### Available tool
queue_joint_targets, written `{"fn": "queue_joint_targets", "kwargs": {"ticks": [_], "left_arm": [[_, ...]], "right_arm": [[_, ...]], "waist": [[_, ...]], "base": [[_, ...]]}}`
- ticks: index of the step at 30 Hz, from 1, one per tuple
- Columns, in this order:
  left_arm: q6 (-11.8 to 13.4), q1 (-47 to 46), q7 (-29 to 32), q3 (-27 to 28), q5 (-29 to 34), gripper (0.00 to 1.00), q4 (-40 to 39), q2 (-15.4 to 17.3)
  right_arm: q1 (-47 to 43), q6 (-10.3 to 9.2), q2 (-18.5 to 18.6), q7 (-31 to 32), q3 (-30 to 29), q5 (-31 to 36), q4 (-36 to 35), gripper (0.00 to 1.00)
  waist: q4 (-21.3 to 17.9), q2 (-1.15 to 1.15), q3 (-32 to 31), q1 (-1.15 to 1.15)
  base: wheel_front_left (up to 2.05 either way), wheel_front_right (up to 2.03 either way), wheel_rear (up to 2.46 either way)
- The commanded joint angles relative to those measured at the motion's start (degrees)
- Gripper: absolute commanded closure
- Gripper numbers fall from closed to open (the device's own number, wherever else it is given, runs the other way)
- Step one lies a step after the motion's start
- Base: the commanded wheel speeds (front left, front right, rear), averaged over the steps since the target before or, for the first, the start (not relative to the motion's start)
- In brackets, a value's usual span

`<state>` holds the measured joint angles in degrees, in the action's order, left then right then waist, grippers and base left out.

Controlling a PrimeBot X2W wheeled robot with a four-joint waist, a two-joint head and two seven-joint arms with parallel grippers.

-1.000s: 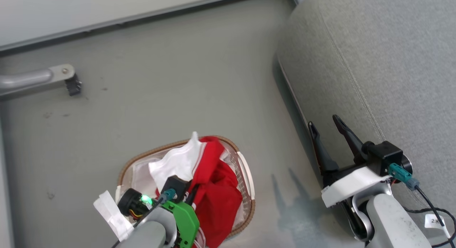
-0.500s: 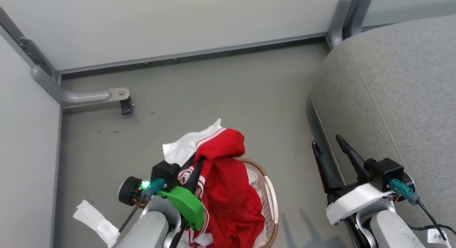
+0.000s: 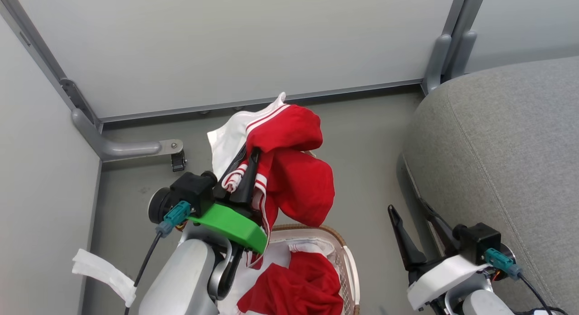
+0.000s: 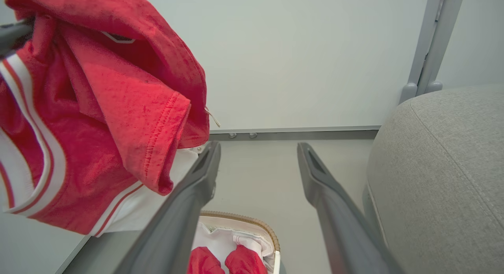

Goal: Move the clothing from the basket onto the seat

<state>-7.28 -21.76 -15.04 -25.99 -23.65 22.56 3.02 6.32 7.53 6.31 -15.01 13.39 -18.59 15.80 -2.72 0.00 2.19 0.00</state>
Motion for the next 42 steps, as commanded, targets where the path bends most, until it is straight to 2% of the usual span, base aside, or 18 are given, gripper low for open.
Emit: {"fn": "queue_joint_targets", "kwargs": {"ticks": [1,5,13,21,26,27,28,31,32,33,34,38,42], "left_arm": [[-0.21,-0.04,-0.20,0.04,0.01,1.00,-0.86,-0.02],[-0.26,-0.83,-0.20,-1.33,-1.68,1.00,-3.14,-0.05],[-0.26,-0.97,-0.21,-4.75,-4.10,1.00,-5.57,-0.07],[-0.12,-0.67,-0.21,-9.21,-5.98,1.00,-7.04,-0.07],[-0.06,-1.21,-0.21,-12.34,-7.27,1.00,-8.13,-0.07],[-0.03,-1.26,-0.21,-12.82,-7.48,1.00,-8.31,-0.08],[-0.02,-1.19,-0.21,-13.23,-7.63,1.00,-8.32,-0.07],[0.42,-0.86,-0.21,-13.97,-7.51,1.00,-7.89,-0.08],[0.57,-0.87,-0.21,-13.98,-7.27,0.93,-7.68,-0.08],[0.61,-0.98,-0.21,-13.87,-6.98,0.40,-7.33,-0.07],[0.68,-1.24,-0.14,-13.67,-6.66,0.00,-7.12,-0.06],[1.04,-1.51,-0.14,-11.82,-5.26,0.00,-6.23,-0.07],[0.79,-0.56,-0.14,-9.76,-2.82,0.00,-5.16,-0.06]], "right_arm": [[-0.55,-0.07,0.13,-0.25,0.89,-0.20,-0.26,0.00],[0.10,-0.07,-0.12,-0.25,4.67,-0.98,-1.67,0.00],[6.55,-0.08,0.75,-0.25,16.27,-0.99,-4.05,0.00],[13.79,-0.07,-1.14,-0.19,17.85,2.80,0.47,0.00],[16.90,-0.07,-2.25,-0.19,19.28,2.85,4.96,0.00],[17.46,-0.07,-2.44,-0.19,20.04,2.12,5.92,0.53],[17.79,-0.08,-2.54,-0.19,20.39,1.44,6.64,1.00],[18.48,-0.08,-2.68,-0.19,20.46,-0.20,7.15,1.00],[18.25,-0.08,-2.70,-0.19,20.19,-0.57,7.01,1.00],[17.96,-0.08,-2.73,-0.19,19.92,-0.85,6.65,1.00],[17.71,-0.08,-2.70,-0.19,19.54,-1.06,6.22,1.00],[15.61,-0.07,-2.11,-0.19,17.74,-1.93,4.97,1.00],[13.15,-0.07,-1.26,-0.19,14.88,-2.15,3.60,1.00]], "waist": [[0.11,0.00,-0.53,0.00],[0.47,0.00,-0.76,0.00],[2.06,0.00,-0.59,0.00],[4.04,0.00,0.42,0.00],[5.36,0.00,1.27,0.00],[5.57,0.00,1.32,0.00],[5.75,0.00,1.31,0.00],[5.99,0.00,1.52,0.00],[5.90,0.00,1.73,0.00],[5.62,0.00,2.17,0.00],[5.37,0.00,2.44,0.00],[3.02,0.00,3.36,0.00],[-1.07,0.00,3.81,0.00]], "base": [[0.00,0.00,0.00],[0.00,0.00,0.00],[0.00,0.00,0.00],[0.00,0.00,0.00],[0.00,0.00,0.00],[0.00,0.00,0.00],[0.00,0.00,0.00],[0.00,0.00,0.00],[0.00,0.00,0.00],[0.00,0.00,0.00],[0.00,0.00,0.00],[0.00,0.00,0.00],[0.00,0.00,0.00]]}}
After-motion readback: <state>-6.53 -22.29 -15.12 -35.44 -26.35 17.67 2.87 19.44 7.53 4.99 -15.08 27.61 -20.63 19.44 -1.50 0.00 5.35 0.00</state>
